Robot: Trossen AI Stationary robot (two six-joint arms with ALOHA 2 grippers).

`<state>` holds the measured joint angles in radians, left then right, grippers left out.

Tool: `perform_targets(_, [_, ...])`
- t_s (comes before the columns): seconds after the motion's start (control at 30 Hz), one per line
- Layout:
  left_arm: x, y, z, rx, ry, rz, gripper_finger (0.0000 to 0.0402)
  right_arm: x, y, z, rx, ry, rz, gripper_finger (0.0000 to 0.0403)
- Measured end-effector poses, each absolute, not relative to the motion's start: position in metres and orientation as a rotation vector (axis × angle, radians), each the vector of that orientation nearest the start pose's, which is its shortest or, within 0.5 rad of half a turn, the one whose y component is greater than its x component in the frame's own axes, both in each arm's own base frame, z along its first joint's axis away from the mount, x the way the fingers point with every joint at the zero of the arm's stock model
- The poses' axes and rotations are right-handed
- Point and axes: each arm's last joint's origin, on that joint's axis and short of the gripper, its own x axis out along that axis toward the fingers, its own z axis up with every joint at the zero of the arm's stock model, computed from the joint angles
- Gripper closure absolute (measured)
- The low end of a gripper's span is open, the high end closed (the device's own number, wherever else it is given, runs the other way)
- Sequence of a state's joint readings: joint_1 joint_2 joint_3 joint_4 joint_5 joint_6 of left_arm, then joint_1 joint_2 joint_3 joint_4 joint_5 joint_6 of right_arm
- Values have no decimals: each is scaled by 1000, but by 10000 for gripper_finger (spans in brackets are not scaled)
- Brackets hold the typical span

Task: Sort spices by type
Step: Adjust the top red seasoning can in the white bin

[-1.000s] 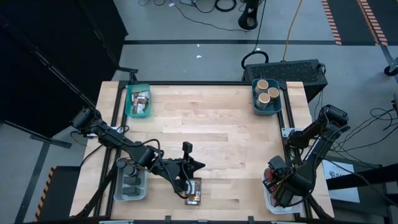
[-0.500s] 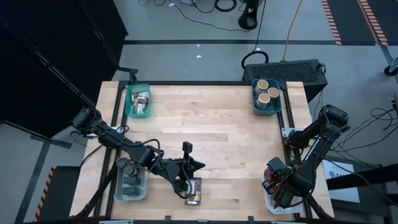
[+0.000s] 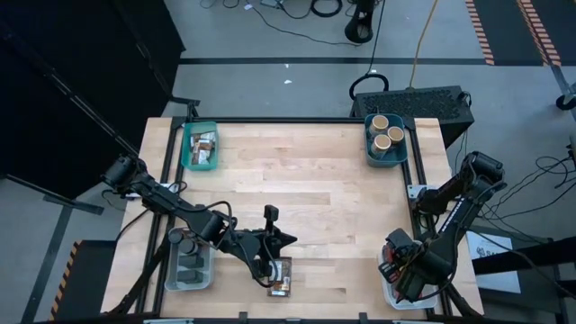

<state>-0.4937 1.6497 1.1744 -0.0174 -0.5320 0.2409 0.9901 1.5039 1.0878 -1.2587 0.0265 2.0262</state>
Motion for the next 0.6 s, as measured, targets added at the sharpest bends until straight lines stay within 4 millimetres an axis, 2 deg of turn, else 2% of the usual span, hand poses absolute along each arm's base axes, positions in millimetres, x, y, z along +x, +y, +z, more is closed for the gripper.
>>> perform_targets(0.3, [327, -170, 267, 491, 423, -11, 395, 132, 202, 227, 731, 1447, -892, 403])
perform_targets(0.6, [320, -184, 276, 541, 393, 27, 395, 132, 201, 227, 714, 1421, -889, 403])
